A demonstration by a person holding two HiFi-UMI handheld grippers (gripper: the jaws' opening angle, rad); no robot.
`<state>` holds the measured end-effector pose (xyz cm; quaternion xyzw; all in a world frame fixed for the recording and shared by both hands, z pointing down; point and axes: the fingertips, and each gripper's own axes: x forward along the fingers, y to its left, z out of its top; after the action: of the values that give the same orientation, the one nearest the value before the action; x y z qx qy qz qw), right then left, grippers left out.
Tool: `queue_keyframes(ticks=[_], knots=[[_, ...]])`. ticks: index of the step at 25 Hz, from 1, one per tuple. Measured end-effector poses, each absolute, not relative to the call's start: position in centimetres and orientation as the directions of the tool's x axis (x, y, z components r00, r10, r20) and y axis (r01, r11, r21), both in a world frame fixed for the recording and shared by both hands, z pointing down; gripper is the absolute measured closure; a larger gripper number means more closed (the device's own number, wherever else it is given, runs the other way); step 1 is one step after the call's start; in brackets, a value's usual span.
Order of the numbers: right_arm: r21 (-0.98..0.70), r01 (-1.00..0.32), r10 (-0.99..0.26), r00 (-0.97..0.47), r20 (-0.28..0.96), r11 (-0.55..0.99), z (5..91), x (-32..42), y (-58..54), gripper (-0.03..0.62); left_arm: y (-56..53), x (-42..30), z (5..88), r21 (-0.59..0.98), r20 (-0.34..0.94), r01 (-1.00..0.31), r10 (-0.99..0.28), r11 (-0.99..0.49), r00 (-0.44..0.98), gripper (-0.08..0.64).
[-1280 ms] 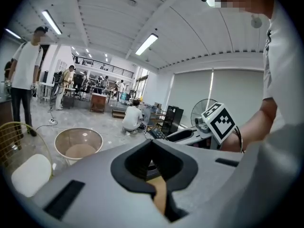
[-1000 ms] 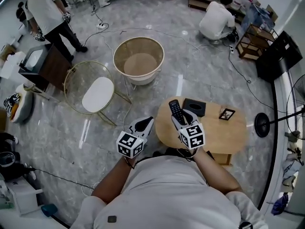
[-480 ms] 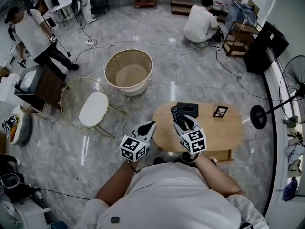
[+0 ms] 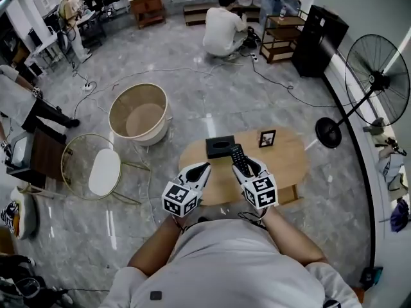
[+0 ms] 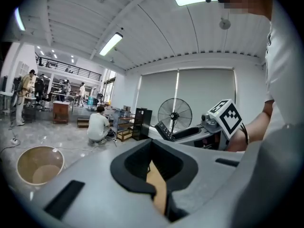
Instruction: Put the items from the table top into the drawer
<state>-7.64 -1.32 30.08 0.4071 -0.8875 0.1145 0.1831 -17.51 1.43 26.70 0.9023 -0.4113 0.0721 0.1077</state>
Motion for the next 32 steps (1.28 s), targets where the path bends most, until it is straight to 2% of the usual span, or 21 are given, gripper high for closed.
queue_keyframes(ticks=[18,25,32], knots=[[-0.058,-0.944,-0.832,-0.315,0.457,0.326,33.7,26.2,5.6,0.382,3.9,16.8,29.6,0.143,0.239,-0.458,-0.418,-0.877,0.876,0.551],[-0.077,-0.981,-0.855,-0.194,0.482,0.179,34.0,32.9,7.5,0.382,4.0,24.4,29.4,0.160,0.257,-0.317,-0.270,-0.935,0.928,0.551],[-0.112,-0.993,-0.854,-0.089,0.513,0.036,34.9,36.8,7.6,0.382,2.6,28.3,30.1,0.177,0.294,-0.209,-0.151,-0.962,0.944,0.551]])
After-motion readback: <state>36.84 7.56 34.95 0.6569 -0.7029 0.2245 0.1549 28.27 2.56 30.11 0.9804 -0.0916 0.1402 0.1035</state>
